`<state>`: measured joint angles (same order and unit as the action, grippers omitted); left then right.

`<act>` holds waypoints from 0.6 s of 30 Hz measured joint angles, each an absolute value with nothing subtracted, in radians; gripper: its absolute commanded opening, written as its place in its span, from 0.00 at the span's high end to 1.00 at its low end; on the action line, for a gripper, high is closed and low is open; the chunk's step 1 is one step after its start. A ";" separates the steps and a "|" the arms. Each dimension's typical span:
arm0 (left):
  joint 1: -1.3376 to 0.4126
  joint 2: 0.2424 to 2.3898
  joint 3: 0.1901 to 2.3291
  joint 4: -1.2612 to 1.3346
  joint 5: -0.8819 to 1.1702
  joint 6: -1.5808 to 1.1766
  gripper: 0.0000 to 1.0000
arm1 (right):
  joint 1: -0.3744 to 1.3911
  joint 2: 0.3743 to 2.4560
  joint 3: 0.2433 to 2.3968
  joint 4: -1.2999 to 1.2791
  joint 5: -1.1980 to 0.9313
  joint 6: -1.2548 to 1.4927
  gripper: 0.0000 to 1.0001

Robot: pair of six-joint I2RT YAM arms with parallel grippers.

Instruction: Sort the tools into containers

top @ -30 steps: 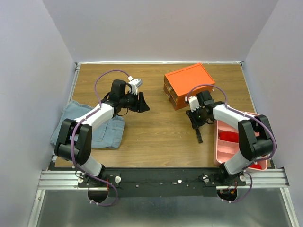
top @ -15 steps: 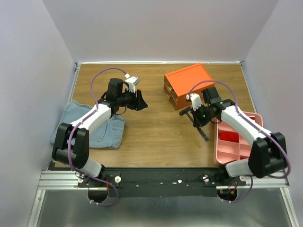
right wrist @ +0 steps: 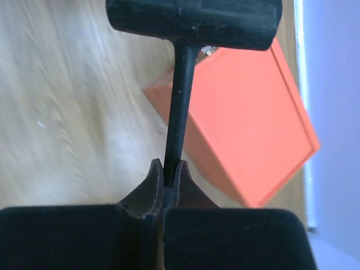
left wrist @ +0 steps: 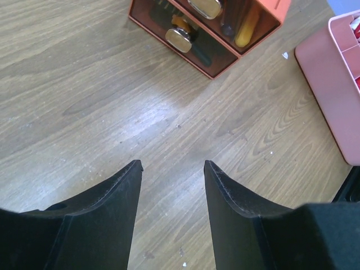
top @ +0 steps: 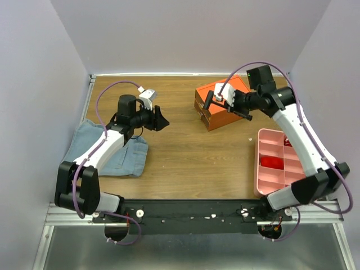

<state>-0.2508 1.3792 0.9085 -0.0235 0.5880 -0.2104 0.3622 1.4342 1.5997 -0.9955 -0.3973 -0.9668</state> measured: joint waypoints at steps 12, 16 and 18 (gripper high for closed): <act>-0.167 1.313 0.843 0.027 0.598 -0.226 0.39 | 0.267 1.864 2.120 -1.135 -0.299 -1.512 0.97; -0.126 1.308 0.825 0.047 0.605 -0.241 0.39 | 0.245 1.941 2.215 -1.189 -0.266 -1.650 0.97; -0.110 1.308 0.818 0.052 0.608 -0.246 0.38 | 0.241 1.969 2.231 -1.213 -0.253 -1.689 0.97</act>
